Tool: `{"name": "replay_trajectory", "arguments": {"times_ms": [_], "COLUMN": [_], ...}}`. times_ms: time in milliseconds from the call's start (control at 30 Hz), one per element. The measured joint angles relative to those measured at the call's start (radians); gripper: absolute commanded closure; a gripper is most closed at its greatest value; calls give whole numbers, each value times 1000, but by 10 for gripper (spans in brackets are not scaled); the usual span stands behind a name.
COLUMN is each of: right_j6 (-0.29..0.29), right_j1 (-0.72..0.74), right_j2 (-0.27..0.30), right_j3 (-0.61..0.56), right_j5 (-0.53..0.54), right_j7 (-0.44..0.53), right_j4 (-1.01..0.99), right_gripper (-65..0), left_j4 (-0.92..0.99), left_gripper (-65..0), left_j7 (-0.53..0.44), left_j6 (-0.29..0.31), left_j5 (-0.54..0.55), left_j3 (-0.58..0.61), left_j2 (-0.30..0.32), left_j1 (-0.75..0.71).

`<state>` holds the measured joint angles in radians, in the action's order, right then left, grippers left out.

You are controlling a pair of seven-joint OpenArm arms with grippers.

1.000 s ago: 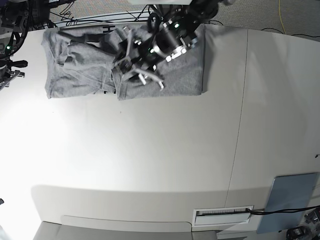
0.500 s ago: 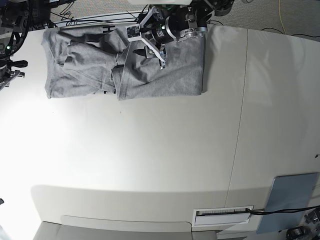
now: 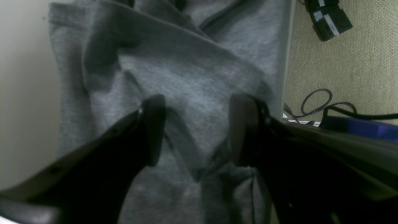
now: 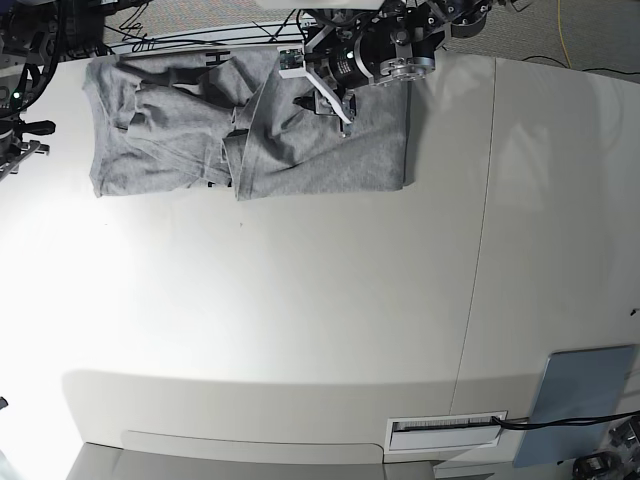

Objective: Fold the T-shirt properly

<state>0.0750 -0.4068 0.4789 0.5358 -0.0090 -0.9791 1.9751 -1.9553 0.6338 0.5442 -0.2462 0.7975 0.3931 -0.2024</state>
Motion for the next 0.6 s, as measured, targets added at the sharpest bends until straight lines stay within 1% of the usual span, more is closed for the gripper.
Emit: {"name": "replay_trajectory", "arguments": {"times_ms": [100, 167, 300, 333, 367, 467, 600], "right_j6": [0, 0, 0, 0, 0, 0, 0], "right_j1": [0, 0, 0, 0, 0, 0, 0], "right_j2": [0, 0, 0, 0, 0, 0, 0], "right_j3": [0, 0, 0, 0, 0, 0, 0], "right_j5": [0, 0, 0, 0, 0, 0, 0], "right_j7": [0, 0, 0, 0, -1, -2, -4], "right_j4": [0, 0, 0, 0, 0, 0, 0], "right_gripper": [-173, -173, -173, -173, -173, -173, -173], "left_j4": [2, 12, 44, 59, 77, 120, 171], "left_gripper": [-328, -328, -328, -328, -328, -328, -328], "left_j7": [0, 0, 0, -1, -11, -51, -111], "left_j6": [4, -23, -23, -31, -51, -54, -93], "left_j5": [-27, -28, -26, -26, -27, -31, -10], "left_j3": [0, 1, 6, 7, 9, 13, 13], "left_j2": [0, 1, 0, 1, 1, 0, -2], "left_j1": [0, -1, 15, 21, 26, 51, 76]}}
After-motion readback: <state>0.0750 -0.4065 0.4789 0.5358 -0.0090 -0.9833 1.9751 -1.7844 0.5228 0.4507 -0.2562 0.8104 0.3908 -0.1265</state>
